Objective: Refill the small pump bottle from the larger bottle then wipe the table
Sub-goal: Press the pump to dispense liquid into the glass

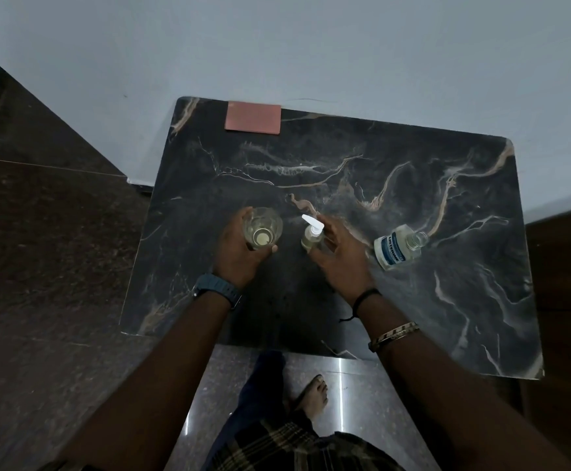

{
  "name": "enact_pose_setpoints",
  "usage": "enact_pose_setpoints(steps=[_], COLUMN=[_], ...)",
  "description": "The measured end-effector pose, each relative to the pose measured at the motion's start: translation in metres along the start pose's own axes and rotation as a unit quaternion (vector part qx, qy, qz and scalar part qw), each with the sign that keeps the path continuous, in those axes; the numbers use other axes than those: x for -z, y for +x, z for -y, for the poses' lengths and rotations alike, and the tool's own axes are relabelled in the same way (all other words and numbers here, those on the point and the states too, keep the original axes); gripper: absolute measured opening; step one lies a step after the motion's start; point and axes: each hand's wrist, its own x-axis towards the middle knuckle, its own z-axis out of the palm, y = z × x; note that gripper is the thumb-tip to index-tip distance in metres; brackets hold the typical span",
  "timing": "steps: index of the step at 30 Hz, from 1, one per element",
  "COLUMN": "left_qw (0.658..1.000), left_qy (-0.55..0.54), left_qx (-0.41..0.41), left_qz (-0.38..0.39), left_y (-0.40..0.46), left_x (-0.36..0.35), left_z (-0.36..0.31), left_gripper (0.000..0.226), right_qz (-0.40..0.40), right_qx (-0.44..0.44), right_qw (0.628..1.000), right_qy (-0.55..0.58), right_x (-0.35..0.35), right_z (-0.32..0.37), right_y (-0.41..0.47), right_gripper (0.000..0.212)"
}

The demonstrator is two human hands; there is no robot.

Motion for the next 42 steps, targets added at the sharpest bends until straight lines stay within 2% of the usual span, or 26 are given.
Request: enact_pose_setpoints(steps=[10,13,15,17,20,25,36,42], left_qw=[0.999,0.997,0.996,0.996,0.997,0.999,0.998,0.997], left_qy=[-0.025,-0.04,-0.045,-0.046,-0.042,-0.026,-0.031,-0.041], left_qx=[0.01,0.026,0.031,0.032,0.03,0.03,0.046,0.057], left_qz=[0.038,0.056,0.064,0.064,0.051,0.033,0.021,0.025], left_y=[0.007,0.005,0.003,0.001,-0.003,-0.01,-0.018,-0.02], left_x=[0.001,0.003,0.005,0.007,0.009,0.015,0.014,0.015], left_z=[-0.005,-0.007,-0.006,-0.005,0.001,0.006,0.01,0.016], left_gripper=[0.104,0.114,0.117,0.117,0.117,0.115,0.114,0.114], right_qz=[-0.017,-0.021,-0.016,-0.009,0.02,0.097,0.154,0.143], right_qx=[0.005,0.033,0.059,0.088,0.138,0.125,0.15,0.154], right_qw=[1.0,0.999,0.997,0.993,0.986,0.977,0.963,0.965], right_qy=[0.024,-0.007,-0.045,-0.074,-0.095,-0.145,-0.165,-0.156], right_x=[-0.012,-0.012,-0.013,-0.013,-0.014,-0.014,-0.007,-0.016], right_z=[-0.003,0.0,0.003,0.006,0.01,0.016,0.026,0.019], right_y=[0.01,0.012,0.012,0.011,0.008,0.006,0.0,0.006], right_gripper=[0.045,0.028,0.025,0.031,0.054,0.081,0.069,0.064])
